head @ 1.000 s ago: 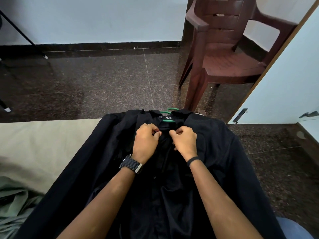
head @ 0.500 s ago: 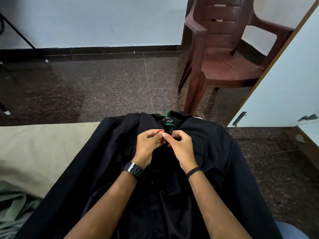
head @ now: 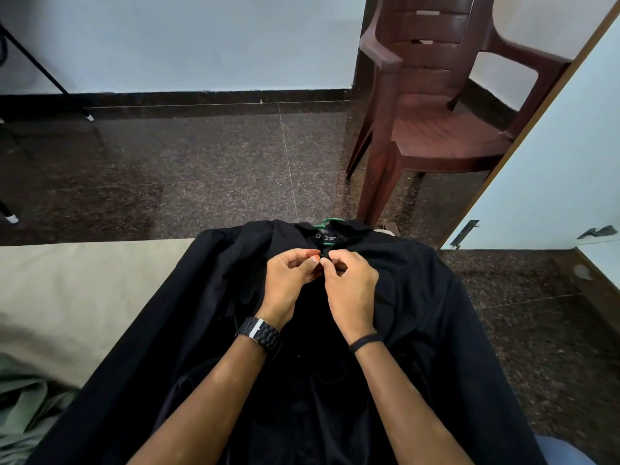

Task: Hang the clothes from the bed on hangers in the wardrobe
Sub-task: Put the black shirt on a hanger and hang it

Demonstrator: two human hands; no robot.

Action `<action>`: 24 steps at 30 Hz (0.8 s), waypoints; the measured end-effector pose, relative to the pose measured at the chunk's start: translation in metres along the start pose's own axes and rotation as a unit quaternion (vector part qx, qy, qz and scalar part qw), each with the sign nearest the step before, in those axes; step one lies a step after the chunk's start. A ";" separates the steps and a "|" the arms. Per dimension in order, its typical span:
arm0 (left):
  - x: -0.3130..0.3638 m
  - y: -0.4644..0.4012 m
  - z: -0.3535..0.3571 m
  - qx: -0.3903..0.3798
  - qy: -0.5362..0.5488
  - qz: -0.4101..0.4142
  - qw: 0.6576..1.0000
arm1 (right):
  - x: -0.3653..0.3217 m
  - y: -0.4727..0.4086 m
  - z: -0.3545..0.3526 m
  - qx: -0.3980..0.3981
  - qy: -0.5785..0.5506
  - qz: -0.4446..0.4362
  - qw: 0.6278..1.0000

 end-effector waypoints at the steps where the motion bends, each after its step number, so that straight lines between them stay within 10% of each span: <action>1: 0.000 0.000 -0.001 0.001 -0.010 0.003 1.000 | -0.001 0.000 0.000 -0.005 0.002 -0.002 1.000; 24: -0.001 -0.002 0.005 -0.002 -0.101 0.023 0.995 | 0.013 -0.017 0.002 -0.127 -0.014 0.038 0.991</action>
Point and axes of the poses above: each hand's wrist, its own y-axis away from the middle knuckle, its own z-axis out of the palm, x = y × z, the point moved 5 cm from there along -y, towards the middle knuckle, and after that the axes turned 1 degree about z, right-handed, at the moved point
